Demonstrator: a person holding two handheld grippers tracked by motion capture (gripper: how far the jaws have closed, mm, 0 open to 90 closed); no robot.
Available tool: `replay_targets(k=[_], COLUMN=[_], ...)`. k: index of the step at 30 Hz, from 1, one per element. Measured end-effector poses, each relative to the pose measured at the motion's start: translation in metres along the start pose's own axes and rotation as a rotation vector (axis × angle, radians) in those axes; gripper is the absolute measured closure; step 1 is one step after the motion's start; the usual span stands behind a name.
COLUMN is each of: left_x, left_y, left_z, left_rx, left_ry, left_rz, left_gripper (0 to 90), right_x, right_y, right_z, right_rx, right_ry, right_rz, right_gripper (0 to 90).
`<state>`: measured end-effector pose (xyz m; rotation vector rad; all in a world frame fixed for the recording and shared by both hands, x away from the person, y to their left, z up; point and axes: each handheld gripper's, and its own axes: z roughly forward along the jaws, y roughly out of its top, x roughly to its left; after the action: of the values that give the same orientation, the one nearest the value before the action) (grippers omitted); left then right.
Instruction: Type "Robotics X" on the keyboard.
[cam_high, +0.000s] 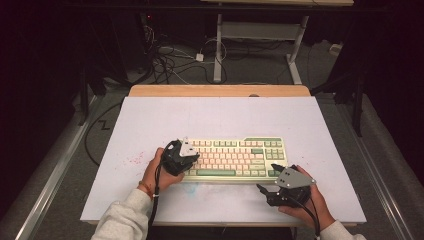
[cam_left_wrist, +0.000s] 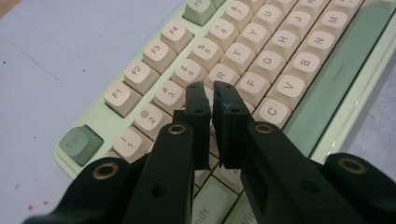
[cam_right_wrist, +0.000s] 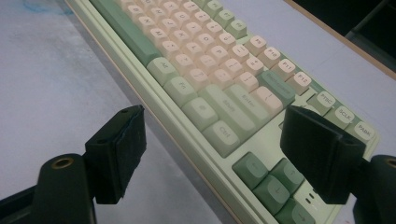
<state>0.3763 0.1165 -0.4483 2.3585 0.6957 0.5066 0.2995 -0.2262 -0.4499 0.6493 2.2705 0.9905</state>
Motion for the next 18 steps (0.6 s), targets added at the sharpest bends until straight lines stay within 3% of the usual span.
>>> replay_targets(k=[11,18], left_x=[-0.0010,-0.0017], left_y=[-0.0029,-0.0017], left_z=[0.0058,-0.0015], left_rx=[0.029,0.000], left_ry=[-0.005,0.017], left_rz=[-0.005,0.005], left_gripper=[83.3,83.2], right_x=[-0.0001,-0.0001], right_y=[-0.0003,-0.0001], right_z=[0.0004,-0.0003], right_rx=[0.004,0.003], right_ry=[0.001,0.001], right_rz=[-0.002,-0.006], right_gripper=[22.8,22.8])
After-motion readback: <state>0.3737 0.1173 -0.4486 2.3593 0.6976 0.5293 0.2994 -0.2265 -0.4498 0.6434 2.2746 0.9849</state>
